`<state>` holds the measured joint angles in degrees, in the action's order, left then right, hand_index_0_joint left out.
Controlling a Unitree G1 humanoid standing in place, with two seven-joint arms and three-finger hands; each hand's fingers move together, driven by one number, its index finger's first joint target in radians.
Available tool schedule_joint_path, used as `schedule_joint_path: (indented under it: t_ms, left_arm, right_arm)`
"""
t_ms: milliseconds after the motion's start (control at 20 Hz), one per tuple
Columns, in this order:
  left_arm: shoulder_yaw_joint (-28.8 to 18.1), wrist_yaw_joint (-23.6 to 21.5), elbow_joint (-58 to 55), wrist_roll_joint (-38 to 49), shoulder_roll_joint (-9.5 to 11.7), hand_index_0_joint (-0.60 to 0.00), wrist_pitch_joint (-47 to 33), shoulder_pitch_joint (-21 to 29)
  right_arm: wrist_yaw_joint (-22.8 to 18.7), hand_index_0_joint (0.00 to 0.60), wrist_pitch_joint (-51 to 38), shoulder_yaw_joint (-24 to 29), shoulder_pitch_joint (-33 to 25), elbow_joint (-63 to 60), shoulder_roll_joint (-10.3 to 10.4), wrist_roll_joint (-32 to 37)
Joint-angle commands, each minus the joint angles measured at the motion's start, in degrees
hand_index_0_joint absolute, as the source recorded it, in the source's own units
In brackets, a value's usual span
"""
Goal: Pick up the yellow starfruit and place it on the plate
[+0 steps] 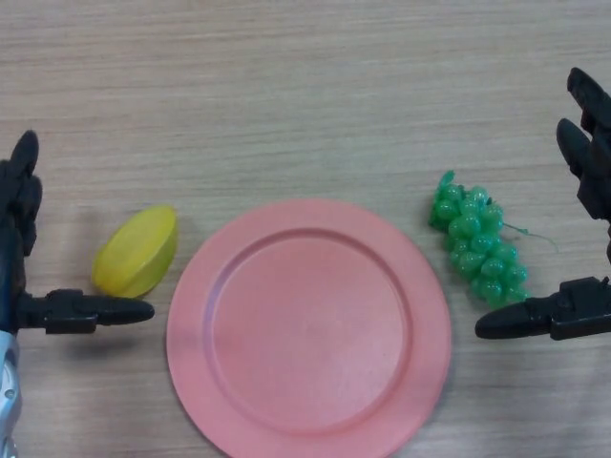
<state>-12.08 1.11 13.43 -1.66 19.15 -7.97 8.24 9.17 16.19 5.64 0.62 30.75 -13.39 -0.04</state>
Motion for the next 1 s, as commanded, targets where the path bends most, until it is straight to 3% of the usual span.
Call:
schedule_joint_path:
  t_ms: [50,400,800,850,1000]
  left_arm:
    - [-0.9,-3.5,0.6,-0.3,3.4,0.0,-8.7,3.1]
    - [2.1,-3.6,8.4,-2.3,2.6,0.0,-13.1,5.7]
    - [3.7,0.5,5.4,-2.4,1.1,0.0,-13.7,5.1]
    - [3.6,-0.1,5.5,-2.9,1.1,-0.05,-15.3,5.1]
    - [3.9,-1.1,6.4,-5.1,1.2,-0.399,-17.1,4.8]
  right_arm:
    - [-0.6,0.0,-8.9,2.9,-1.1,3.3,-1.3,1.4]
    - [-0.8,0.0,-9.0,3.6,-0.8,4.2,-1.4,1.7]
    - [-0.7,0.0,-9.4,3.3,-0.1,4.3,-1.0,2.2]
    - [-0.7,0.0,-9.3,3.4,-0.1,4.4,-1.0,2.4]
    - [-0.7,0.0,-9.0,3.6,-0.2,4.5,-1.1,2.7]
